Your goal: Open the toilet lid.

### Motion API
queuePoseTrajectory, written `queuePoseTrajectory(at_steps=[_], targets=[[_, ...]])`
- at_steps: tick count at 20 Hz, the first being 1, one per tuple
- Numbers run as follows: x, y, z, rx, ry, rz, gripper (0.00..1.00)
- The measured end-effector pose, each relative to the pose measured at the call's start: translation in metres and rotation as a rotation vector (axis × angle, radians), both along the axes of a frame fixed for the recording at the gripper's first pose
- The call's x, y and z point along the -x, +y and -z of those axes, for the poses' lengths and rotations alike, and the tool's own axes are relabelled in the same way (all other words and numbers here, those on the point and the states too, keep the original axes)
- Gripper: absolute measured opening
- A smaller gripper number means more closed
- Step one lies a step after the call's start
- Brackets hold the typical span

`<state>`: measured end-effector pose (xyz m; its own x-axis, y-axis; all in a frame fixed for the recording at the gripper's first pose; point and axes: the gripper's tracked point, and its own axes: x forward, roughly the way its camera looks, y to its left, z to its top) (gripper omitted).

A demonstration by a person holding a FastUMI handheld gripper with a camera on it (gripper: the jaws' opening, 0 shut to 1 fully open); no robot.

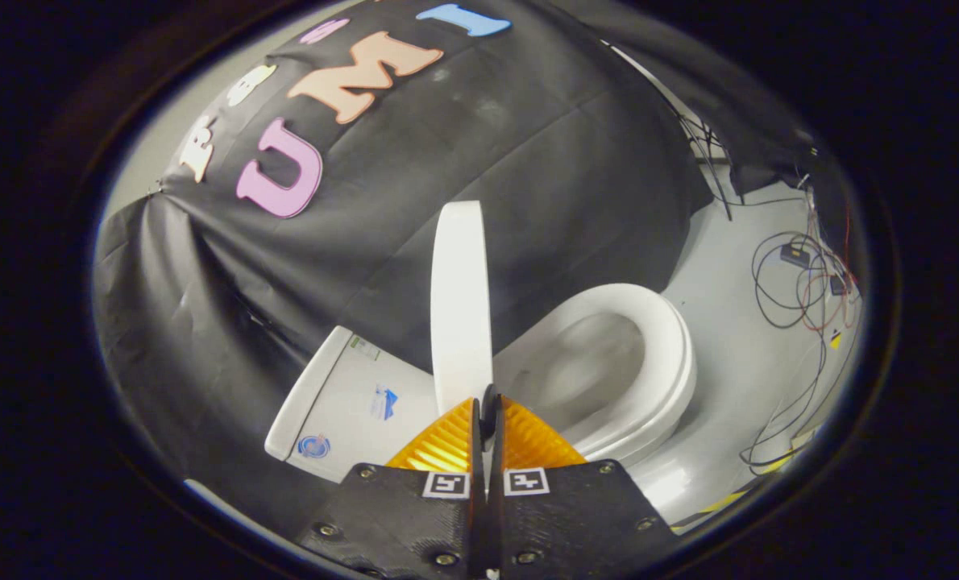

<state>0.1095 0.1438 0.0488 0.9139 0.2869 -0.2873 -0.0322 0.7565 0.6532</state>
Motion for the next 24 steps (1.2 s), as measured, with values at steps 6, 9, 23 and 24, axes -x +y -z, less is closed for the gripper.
queuePoseTrajectory(at_steps=[6, 9, 23, 24], targets=[[0.002, 0.014, -0.013, 0.034, -0.021, -0.014, 0.01], [0.003, 0.022, -0.020, 0.079, -0.036, -0.022, 0.01], [0.008, 0.061, -0.047, 0.268, -0.127, -0.070, 0.01], [0.008, 0.063, -0.049, 0.271, -0.131, -0.073, 0.01]])
